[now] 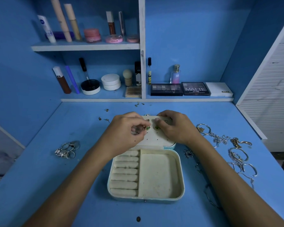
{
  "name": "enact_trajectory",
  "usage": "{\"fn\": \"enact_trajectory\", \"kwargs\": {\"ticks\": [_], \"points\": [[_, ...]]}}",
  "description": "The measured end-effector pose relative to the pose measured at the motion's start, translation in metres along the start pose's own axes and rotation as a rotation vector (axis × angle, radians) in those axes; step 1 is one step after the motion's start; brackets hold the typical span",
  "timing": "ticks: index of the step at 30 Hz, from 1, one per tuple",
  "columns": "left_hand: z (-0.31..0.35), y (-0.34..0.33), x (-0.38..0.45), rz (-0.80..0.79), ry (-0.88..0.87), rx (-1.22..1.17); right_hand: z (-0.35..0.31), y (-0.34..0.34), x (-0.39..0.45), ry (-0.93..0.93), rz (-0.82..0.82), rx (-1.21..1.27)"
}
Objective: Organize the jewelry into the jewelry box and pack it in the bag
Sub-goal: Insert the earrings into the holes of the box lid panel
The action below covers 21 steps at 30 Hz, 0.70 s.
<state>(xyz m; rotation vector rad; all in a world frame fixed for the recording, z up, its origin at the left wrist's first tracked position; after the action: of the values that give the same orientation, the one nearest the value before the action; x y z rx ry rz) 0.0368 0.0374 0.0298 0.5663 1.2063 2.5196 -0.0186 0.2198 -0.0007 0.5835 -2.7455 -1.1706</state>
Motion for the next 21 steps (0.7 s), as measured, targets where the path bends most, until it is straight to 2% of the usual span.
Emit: {"fn": "enact_trajectory", "kwargs": {"ticks": [6,14,21], "points": [[0.0003,-0.0028,0.0001,-0.011,0.023,0.040,-0.0007,0.0006,-0.0009,0.007,0.002,0.012],[-0.0036,-0.0030,0.0031,-0.083,0.153,0.087,0.0009,0.0003,-0.0002,0.012,-0.003,0.008],[-0.0022,-0.0029,0.0053,-0.113,0.163,0.090,0.0013,0.0001,0.0002,0.006,-0.003,0.006]]}}
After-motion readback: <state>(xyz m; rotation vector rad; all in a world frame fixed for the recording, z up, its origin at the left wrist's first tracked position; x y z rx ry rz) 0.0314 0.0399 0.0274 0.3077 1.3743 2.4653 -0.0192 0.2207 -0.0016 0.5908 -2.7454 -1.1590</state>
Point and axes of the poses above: each hand's wrist, its own x-axis towards the middle knuckle, its own y-axis out of the back of the hand, z = x × y, the point moved 4 cm from there along x, towards the middle knuckle, and after that the axes turned 13 degrees about -z, right-handed, at the moved point
